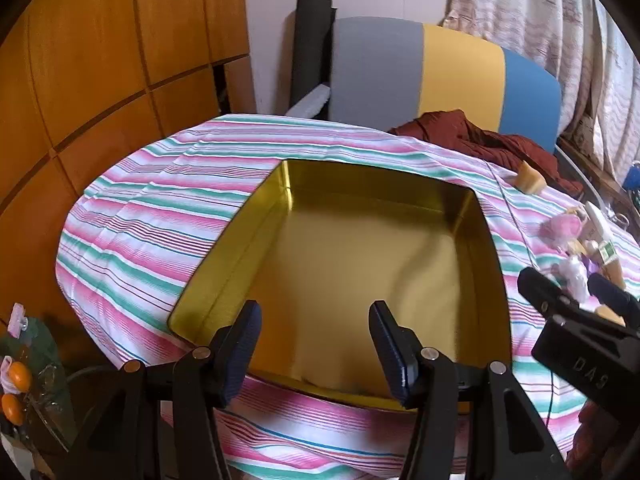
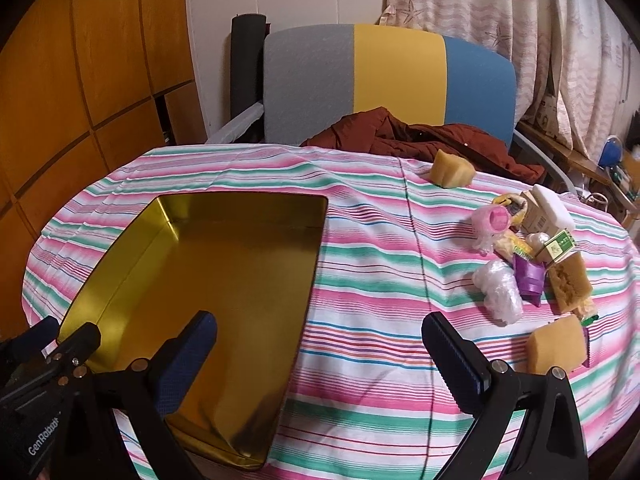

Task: Organize objects
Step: 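Grasp a yellow sponge with the left tool while the right tool grasps a purple pouch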

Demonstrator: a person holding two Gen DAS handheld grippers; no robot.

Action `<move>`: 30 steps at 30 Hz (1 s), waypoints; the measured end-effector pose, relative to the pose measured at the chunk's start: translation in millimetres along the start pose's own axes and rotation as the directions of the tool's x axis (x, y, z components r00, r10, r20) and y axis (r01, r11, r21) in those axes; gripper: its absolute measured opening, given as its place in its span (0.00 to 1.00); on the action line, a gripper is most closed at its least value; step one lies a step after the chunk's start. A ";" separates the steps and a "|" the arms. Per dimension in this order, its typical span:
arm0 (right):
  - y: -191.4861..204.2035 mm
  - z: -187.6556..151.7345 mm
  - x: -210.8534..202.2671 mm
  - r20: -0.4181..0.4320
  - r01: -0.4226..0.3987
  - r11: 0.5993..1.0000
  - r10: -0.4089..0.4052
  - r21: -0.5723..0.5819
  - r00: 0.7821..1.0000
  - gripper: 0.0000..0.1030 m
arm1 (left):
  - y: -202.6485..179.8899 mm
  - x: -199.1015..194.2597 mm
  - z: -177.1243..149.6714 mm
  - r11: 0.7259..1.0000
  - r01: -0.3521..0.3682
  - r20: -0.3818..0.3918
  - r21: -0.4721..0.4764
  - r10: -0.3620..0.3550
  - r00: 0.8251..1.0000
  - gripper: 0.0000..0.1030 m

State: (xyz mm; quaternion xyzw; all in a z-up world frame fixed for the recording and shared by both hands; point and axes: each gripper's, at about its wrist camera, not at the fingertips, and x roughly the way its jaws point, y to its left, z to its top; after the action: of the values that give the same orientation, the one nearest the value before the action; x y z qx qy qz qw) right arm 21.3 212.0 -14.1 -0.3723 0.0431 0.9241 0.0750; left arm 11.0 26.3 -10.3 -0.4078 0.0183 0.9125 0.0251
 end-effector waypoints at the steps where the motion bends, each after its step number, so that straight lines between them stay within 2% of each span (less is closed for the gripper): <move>1: -2.5 0.1 -1.2 0.003 0.001 1.000 -0.001 0.001 1.000 1.00 | -2.7 -0.1 -1.2 1.000 0.011 -0.004 0.005 -0.011 1.000 0.55; 5: -17.8 -1.5 -8.4 0.026 0.007 1.000 -0.007 0.004 1.000 1.00 | -13.8 -1.0 -3.6 0.997 0.081 -0.019 0.015 -0.081 0.997 0.55; 10: -56.7 -4.0 -16.3 0.051 0.020 0.999 -0.022 0.040 0.998 1.00 | -35.4 -5.7 -10.5 0.972 0.228 -0.025 0.060 -0.227 0.974 0.55; 12: -77.6 -6.0 -18.0 0.060 0.034 0.998 -0.037 0.056 0.997 1.00 | -51.3 -9.2 -13.1 0.962 0.251 -0.027 0.110 -0.249 0.968 0.55; 16: -126.4 -13.0 -22.2 0.069 0.083 0.991 -0.090 0.101 0.994 1.00 | -83.9 -16.1 -17.9 0.951 0.249 -0.028 0.185 -0.248 0.968 0.55; 20: -188.4 -21.9 -33.0 0.092 0.127 0.971 -0.148 0.200 0.985 1.00 | -110.4 -18.6 -19.0 0.917 0.334 -0.068 0.218 -0.327 0.942 0.55; 24: -248.0 -34.8 -40.0 0.076 0.237 0.924 -0.271 0.300 0.960 0.95 | -134.6 -19.2 -20.6 0.891 0.396 -0.116 0.221 -0.379 0.918 0.55; 27: -282.5 -48.2 -33.6 0.009 0.366 0.879 -0.387 0.305 0.922 0.92 | -147.1 -17.4 -22.7 0.870 0.448 -0.144 0.205 -0.426 0.893 0.55; 29: -296.3 -56.7 -21.6 -0.049 0.414 0.864 -0.419 0.285 0.907 0.92 | -157.2 -13.3 -25.1 0.860 0.469 -0.174 0.203 -0.439 0.881 0.55; 30: -297.9 -59.4 -15.2 -0.074 0.418 0.866 -0.415 0.274 0.907 0.92 | -163.2 -11.5 -26.9 0.855 0.476 -0.189 0.206 -0.442 0.877 0.55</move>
State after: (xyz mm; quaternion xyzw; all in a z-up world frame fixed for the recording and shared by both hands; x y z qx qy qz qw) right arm 123.5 495.8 -53.3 -0.3639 0.0943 0.8679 0.3247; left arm 48.5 187.4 -21.8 -0.4546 0.0351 0.8409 0.2916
